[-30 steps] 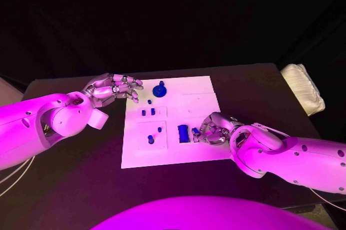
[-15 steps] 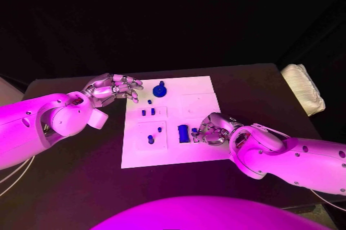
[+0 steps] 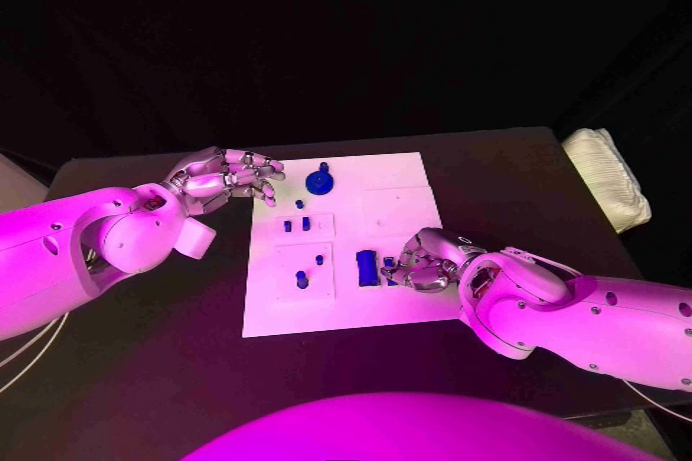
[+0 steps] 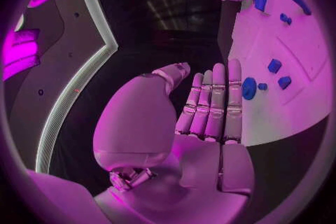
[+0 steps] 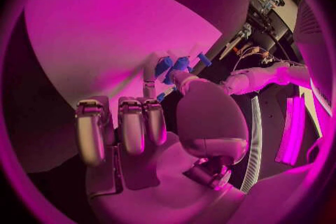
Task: Assemble the parts on the task board
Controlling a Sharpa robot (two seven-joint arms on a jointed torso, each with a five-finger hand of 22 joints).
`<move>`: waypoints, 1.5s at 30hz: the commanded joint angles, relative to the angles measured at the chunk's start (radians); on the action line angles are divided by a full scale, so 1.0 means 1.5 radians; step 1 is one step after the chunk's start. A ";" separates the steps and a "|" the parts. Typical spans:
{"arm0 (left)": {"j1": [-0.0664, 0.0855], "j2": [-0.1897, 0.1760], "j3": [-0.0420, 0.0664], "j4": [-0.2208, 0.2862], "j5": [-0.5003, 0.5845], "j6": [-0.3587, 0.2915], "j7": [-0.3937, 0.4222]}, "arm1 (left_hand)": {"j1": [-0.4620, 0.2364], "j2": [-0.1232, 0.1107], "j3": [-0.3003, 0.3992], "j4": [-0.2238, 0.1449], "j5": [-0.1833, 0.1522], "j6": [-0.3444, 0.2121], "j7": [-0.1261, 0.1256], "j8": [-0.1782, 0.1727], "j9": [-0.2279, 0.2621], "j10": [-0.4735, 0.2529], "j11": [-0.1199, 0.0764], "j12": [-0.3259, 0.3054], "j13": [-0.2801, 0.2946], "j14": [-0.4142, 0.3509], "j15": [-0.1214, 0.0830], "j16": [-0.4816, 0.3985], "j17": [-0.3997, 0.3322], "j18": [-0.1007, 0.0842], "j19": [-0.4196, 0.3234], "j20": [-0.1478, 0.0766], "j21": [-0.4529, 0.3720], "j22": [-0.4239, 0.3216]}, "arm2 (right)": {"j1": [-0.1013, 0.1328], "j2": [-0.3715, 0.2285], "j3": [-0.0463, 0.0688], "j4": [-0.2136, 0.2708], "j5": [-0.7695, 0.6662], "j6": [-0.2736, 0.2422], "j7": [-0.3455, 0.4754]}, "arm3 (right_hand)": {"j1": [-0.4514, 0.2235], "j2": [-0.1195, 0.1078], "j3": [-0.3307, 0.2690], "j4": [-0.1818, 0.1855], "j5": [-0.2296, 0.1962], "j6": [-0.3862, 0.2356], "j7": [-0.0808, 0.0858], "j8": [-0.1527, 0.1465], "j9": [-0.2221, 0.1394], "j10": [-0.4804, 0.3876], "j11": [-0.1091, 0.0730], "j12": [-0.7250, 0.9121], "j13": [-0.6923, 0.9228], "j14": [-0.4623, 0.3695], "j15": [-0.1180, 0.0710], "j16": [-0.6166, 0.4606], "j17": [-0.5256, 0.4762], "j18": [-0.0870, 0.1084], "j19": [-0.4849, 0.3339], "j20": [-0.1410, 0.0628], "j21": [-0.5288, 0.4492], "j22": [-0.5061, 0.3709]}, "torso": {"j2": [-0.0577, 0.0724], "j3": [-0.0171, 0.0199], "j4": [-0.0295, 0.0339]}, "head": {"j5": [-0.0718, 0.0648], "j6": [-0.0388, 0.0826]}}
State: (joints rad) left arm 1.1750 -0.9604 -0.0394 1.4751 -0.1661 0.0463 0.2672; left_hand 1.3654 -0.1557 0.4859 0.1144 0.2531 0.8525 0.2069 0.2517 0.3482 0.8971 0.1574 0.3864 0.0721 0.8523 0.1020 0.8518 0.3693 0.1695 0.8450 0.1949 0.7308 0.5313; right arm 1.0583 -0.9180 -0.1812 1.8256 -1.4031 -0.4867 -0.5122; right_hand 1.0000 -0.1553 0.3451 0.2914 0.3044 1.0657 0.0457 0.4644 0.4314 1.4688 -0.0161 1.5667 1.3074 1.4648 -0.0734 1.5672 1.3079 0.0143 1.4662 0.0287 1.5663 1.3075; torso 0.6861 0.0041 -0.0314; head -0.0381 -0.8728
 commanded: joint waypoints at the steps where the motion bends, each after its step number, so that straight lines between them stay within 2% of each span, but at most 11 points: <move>1: 0.000 0.001 0.000 0.000 -0.001 0.011 0.002 | 0.003 0.006 0.003 0.001 0.004 0.002 -0.001 0.002 0.000 -0.003 0.000 -0.002 0.000 -0.005 -0.001 0.003 -0.001 0.008 0.000 -0.001 0.001 0.001 | -0.001 0.001 0.000 0.006 -0.005 0.023 0.008 | -0.006 0.001 -0.006 0.000 0.003 0.002 0.002 0.004 0.000 0.068 -0.004 0.003 0.176 0.071 -0.006 0.002 0.175 -0.010 0.070 -0.002 0.003 0.176 | 0.000 -0.0002 -0.0004 | 0.001 0.000; 6: 0.000 0.001 0.000 0.000 -0.001 0.011 0.002 | 0.003 0.006 0.003 0.001 0.004 0.002 -0.001 0.002 0.000 -0.003 0.000 -0.002 0.000 -0.005 -0.001 0.003 -0.001 0.008 0.000 -0.001 0.001 0.001 | -0.001 -0.003 0.000 0.007 -0.005 0.020 0.016 | -0.004 -0.003 -0.009 -0.002 0.002 0.001 0.002 0.004 -0.001 0.068 -0.004 0.003 0.176 0.071 -0.006 0.002 0.175 -0.010 0.070 -0.003 0.003 0.176 | 0.000 -0.0003 -0.0003 | 0.001 0.000; 9: 0.000 0.001 0.000 -0.001 -0.001 0.011 0.002 | 0.003 0.006 0.003 0.001 0.004 0.002 -0.001 0.002 0.000 -0.003 0.000 -0.002 0.000 -0.005 -0.001 0.003 -0.001 0.008 0.000 -0.001 0.001 0.001 | -0.001 -0.010 0.000 0.008 -0.002 0.019 0.026 | 0.020 -0.017 -0.016 -0.009 -0.017 -0.004 0.003 0.004 -0.001 0.068 -0.004 0.003 0.176 0.071 -0.006 0.002 0.175 -0.010 0.070 -0.003 0.003 0.176 | 0.000 -0.0002 -0.0009 | 0.002 0.000; 10: 0.000 0.001 0.000 -0.001 -0.001 0.011 0.002 | 0.003 0.006 0.003 0.001 0.004 0.002 -0.001 0.002 0.000 -0.003 0.000 -0.002 0.000 -0.005 -0.001 0.003 -0.001 0.008 0.000 -0.001 0.001 0.001 | -0.001 -0.012 0.000 0.009 0.000 0.019 0.029 | 0.022 -0.019 -0.018 -0.008 -0.024 -0.004 0.003 0.005 -0.001 0.068 -0.004 0.003 0.176 0.071 -0.006 0.002 0.175 -0.010 0.070 -0.003 0.003 0.176 | 0.000 -0.0001 -0.0010 | 0.003 0.000; 13: 0.000 0.001 0.000 -0.001 -0.001 0.010 0.002 | 0.000 0.011 0.005 0.006 0.004 0.002 -0.001 0.003 0.000 -0.003 0.001 -0.003 0.000 -0.005 -0.001 0.003 -0.001 0.007 -0.001 0.000 0.001 0.001 | -0.001 -0.020 0.000 0.012 0.005 0.022 0.040 | 0.029 -0.027 -0.042 -0.002 -0.092 -0.006 0.004 0.006 -0.002 0.068 -0.003 0.003 0.176 0.071 -0.005 0.002 0.175 -0.010 0.070 -0.002 0.003 0.176 | 0.000 -0.0001 -0.0012 | 0.002 0.000; 17: 0.000 0.001 0.000 -0.002 -0.001 0.011 0.001 | 0.000 0.011 0.005 0.006 0.004 0.002 -0.001 0.003 0.000 -0.003 0.001 -0.003 0.000 -0.005 -0.001 0.003 -0.001 0.007 -0.001 0.000 0.001 0.001 | -0.001 -0.025 0.000 0.014 0.011 0.022 0.051 | 0.037 -0.028 -0.049 -0.003 -0.100 -0.007 0.004 0.006 -0.002 0.068 -0.003 0.003 0.176 0.071 -0.005 0.002 0.175 -0.010 0.070 -0.002 0.003 0.176 | 0.000 0.0002 -0.0017 | 0.003 0.000; 32: -0.001 0.001 0.000 -0.003 -0.001 0.012 -0.001 | -0.001 0.013 0.005 0.008 0.005 0.002 -0.001 0.003 0.000 -0.003 0.001 -0.003 0.000 -0.005 -0.001 0.003 -0.001 0.007 -0.001 0.000 0.000 0.001 | -0.001 -0.031 0.000 0.011 0.019 0.028 0.057 | 0.030 -0.006 -0.073 -0.001 -0.114 -0.007 0.004 0.008 -0.004 0.068 -0.003 0.003 0.176 0.071 -0.005 0.002 0.175 -0.010 0.070 -0.002 0.003 0.176 | 0.000 -0.0008 -0.0006 | 0.003 0.000; 34: -0.001 0.001 0.000 -0.003 -0.001 0.012 -0.001 | -0.001 0.013 0.005 0.008 0.005 0.002 -0.001 0.003 0.000 -0.003 0.001 -0.003 0.000 -0.005 -0.001 0.003 -0.001 0.007 -0.001 0.000 0.000 0.001 | -0.001 -0.031 0.000 0.009 0.018 0.031 0.056 | 0.053 -0.001 -0.071 -0.006 -0.118 -0.008 0.003 0.008 -0.004 0.068 -0.003 0.003 0.176 0.071 -0.005 0.002 0.175 -0.010 0.070 -0.002 0.003 0.176 | 0.000 -0.0009 -0.0008 | 0.003 0.000; 36: -0.001 0.001 0.000 -0.002 -0.001 0.012 -0.002 | -0.001 0.013 0.005 0.008 0.005 0.002 -0.001 0.003 0.000 -0.003 0.001 -0.003 0.000 -0.005 -0.001 0.003 -0.001 0.007 -0.001 0.000 0.000 0.001 | -0.001 -0.031 0.000 0.007 0.016 0.034 0.054 | 0.089 0.005 -0.067 -0.011 -0.163 -0.009 0.004 0.008 -0.006 0.068 -0.003 0.003 0.176 0.071 -0.005 0.002 0.175 -0.010 0.070 -0.002 0.003 0.176 | 0.000 -0.0009 -0.0009 | 0.003 0.000; 37: -0.001 0.001 0.000 -0.002 -0.001 0.012 -0.002 | -0.001 0.013 0.005 0.008 0.005 0.002 -0.001 0.003 0.000 -0.003 0.001 -0.003 0.000 -0.005 -0.001 0.003 -0.001 0.007 -0.001 0.000 0.000 0.001 | -0.001 -0.030 0.000 0.006 0.015 0.034 0.052 | 0.099 0.006 -0.065 -0.012 -0.168 -0.009 0.004 0.008 -0.007 0.068 -0.003 0.003 0.176 0.071 -0.005 0.002 0.175 -0.010 0.070 -0.002 0.003 0.176 | 0.000 -0.0008 -0.0009 | 0.003 0.000; 45: -0.001 0.002 0.000 -0.002 -0.001 0.013 -0.003 | -0.002 0.015 0.006 0.009 0.005 0.002 -0.001 0.003 0.000 -0.003 0.001 -0.003 0.000 -0.005 -0.001 0.003 -0.001 0.007 -0.001 0.000 0.000 0.001 | 0.000 -0.017 0.000 -0.006 0.008 0.029 0.034 | 0.123 0.012 -0.058 -0.016 -0.169 -0.009 0.003 0.007 -0.009 0.068 -0.003 0.003 0.176 0.071 -0.006 0.002 0.175 -0.010 0.070 -0.002 0.003 0.176 | 0.000 -0.0012 0.0010 | 0.001 0.000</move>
State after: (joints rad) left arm 1.1740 -0.9599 -0.0400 1.4701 -0.1668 0.0475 0.2603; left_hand 1.3602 -0.1423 0.4956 0.1241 0.2531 0.8525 0.2069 0.2512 0.3482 0.8971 0.1573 0.3864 0.0721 0.8523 0.1020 0.8518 0.3684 0.1695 0.8450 0.1949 0.7308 0.5320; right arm 1.0587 -0.9478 -0.1808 1.8203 -1.3782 -0.4576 -0.4474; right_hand 1.1769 -0.1385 0.2557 0.2702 0.0542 1.0587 0.0525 0.4721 0.4195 1.4687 -0.0160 1.5667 1.3073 1.4685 -0.0769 1.5671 1.3075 0.0143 1.4662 0.0288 1.5663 1.3079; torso 0.6859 0.0027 -0.0319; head -0.0356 -0.8728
